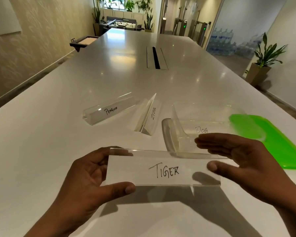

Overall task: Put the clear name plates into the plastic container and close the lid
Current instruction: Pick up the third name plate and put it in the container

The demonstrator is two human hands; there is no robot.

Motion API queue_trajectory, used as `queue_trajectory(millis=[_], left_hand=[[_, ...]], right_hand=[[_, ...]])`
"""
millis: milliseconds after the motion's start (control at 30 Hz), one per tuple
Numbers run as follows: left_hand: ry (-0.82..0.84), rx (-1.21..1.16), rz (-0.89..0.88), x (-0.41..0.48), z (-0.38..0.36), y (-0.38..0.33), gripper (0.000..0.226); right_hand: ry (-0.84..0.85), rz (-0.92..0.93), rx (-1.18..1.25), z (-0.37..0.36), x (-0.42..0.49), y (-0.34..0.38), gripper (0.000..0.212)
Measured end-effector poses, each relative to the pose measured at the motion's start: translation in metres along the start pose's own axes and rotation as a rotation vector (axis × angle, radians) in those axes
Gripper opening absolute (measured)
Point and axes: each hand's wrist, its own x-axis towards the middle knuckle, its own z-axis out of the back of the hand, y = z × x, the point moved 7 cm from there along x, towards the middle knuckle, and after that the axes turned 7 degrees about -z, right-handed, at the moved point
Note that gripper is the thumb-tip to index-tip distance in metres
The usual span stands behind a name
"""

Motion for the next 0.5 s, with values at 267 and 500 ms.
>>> queue_trajectory(millis=[267,500], left_hand=[[0.087,0.107,-0.059,0.006,-0.030,-0.005,0.063],[0.084,0.162,-0.055,0.009,-0.036,-0.004,0.070]], right_hand=[[0.176,0.067,-0.414,-0.027,0.000,0.025,0.047],[0.214,0.006,-0.379,-0.027,0.008,0.017,0.044]])
